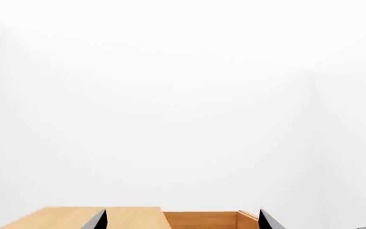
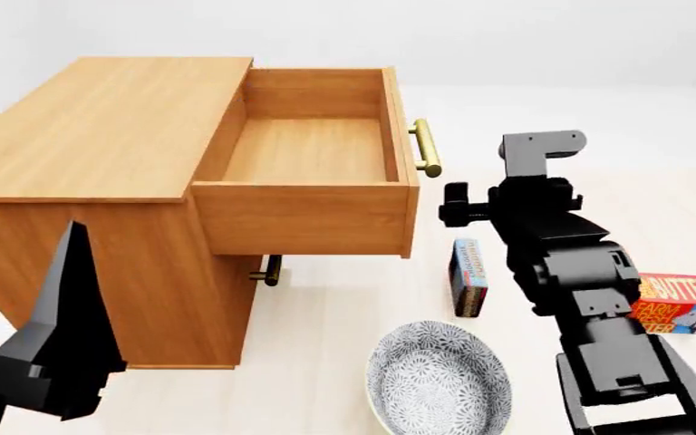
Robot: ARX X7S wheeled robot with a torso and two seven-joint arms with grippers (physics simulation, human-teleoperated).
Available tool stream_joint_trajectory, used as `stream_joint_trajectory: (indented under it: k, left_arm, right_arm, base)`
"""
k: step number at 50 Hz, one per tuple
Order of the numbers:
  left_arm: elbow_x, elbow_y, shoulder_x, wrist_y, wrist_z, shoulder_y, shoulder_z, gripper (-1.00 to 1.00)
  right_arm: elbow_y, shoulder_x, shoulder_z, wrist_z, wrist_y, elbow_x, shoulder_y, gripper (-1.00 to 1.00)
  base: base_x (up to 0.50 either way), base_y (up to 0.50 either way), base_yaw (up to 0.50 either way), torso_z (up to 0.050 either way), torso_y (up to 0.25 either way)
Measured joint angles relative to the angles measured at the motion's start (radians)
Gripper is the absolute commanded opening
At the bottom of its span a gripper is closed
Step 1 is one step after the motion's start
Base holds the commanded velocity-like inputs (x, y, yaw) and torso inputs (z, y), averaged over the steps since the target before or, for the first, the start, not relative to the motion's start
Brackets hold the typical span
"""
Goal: Put the chocolate pudding in the top drawer of the cabinet and close it.
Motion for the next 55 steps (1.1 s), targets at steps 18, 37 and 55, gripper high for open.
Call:
stream_joint_trajectory:
  k: [18,37,55]
  left_arm:
    - [-0.019,-0.052,0.024,0.025,0.008,0.024,0.007,1.00]
    - [-0.004,-0.062,0.035,0.020,-0.025,0.041,-0.003,1.00]
    - [-0.001,-0.073,0.051,0.002,-0.042,0.050,-0.014,1.00]
  right_arm:
    - [0.434,-0.085,0.018,-0.068,-0.157,-0.112,0.108,1.00]
    - [0.508,-0.111,0.119,-0.137,-0.123,-0.245,0.095,1.00]
    - [0.519,-0.113,0.212,-0.176,-0.103,-0.298,0.078,1.00]
  base:
    - [0.00,0.00,0.00,0.000,0.000]
    - [0.00,0.00,0.00,0.000,0.000]
    - [0.00,0.00,0.00,0.000,0.000]
